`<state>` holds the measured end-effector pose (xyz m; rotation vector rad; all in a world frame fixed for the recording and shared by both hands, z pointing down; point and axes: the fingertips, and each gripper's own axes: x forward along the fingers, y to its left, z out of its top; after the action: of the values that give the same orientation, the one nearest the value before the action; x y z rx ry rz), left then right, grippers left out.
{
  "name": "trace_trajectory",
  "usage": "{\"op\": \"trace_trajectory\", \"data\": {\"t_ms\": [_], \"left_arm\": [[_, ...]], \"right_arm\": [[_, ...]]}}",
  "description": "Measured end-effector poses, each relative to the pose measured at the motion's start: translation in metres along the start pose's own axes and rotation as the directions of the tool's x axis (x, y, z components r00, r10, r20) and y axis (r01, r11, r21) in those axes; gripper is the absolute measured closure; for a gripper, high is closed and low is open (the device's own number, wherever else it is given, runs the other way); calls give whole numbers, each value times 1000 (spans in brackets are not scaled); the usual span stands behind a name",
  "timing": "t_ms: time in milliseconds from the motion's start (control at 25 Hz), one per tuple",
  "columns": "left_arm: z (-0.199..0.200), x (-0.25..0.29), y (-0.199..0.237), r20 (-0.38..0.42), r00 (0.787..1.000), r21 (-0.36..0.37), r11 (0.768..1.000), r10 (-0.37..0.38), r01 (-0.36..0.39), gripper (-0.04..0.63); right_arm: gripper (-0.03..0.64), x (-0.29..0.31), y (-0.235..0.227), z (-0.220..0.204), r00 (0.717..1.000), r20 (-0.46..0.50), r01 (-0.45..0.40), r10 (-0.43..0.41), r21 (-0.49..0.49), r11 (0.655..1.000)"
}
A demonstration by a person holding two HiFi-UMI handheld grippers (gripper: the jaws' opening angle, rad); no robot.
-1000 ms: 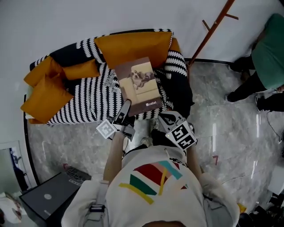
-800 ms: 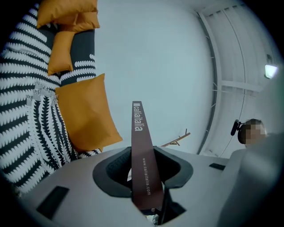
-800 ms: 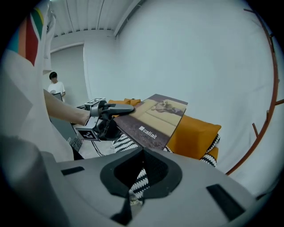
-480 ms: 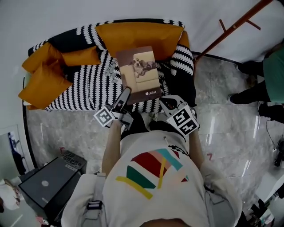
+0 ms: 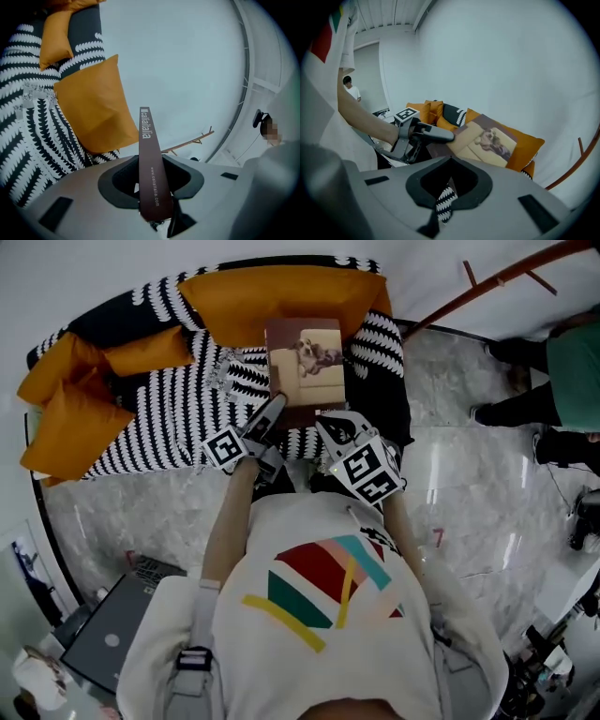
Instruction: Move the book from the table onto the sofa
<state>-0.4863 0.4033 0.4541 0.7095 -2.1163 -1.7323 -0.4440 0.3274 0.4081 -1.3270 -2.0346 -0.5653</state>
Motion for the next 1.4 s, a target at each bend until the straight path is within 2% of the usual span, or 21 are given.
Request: {"op": "trace_trajectory", "data": {"t_ms": [120, 240, 400, 520, 720, 880, 1000, 1200, 1320, 1400], "left_arm": [[-10, 23, 10, -128, 992, 20, 1000, 8, -6, 443], [-27, 40, 16, -255, 967, 53, 999, 11, 2, 443], [-40, 55, 26, -356, 934, 61, 998, 11, 11, 443], [-35, 60, 29, -373, 927, 89, 996, 29, 4, 443], [-11, 49, 66, -364, 928, 78, 996, 78, -53, 443], [-18, 34, 115, -399, 908, 42, 992, 126, -119, 443], [-34, 38, 157, -420, 893, 36, 986, 162, -162, 443], [-40, 36, 235, -405, 896, -3, 980, 180, -198, 443], [-49, 30, 261, -472, 861, 27, 979, 189, -200, 443], [-53, 21, 279, -499, 840, 33, 973, 213, -227, 443]], "right_arm": [[606, 19, 13, 11, 999, -27, -20, 19, -24, 1000], [606, 31, 28, 9, 997, -65, -41, 39, -32, 999], [606, 41, 33, 4, 995, -88, -42, 42, 8, 999], [606, 45, 31, 1, 995, -96, -33, 36, 32, 999], [606, 64, 28, 3, 997, -77, -17, 23, 78, 997], [606, 89, 30, -12, 997, -68, -32, 47, 200, 979], [606, 112, 18, -37, 993, -92, -49, 73, 244, 969], [606, 173, 5, -83, 986, -121, -77, 115, 282, 956], [606, 197, 7, -105, 982, -134, -82, 131, 319, 944], [606, 210, 11, -114, 979, -142, -88, 144, 342, 936]]}}
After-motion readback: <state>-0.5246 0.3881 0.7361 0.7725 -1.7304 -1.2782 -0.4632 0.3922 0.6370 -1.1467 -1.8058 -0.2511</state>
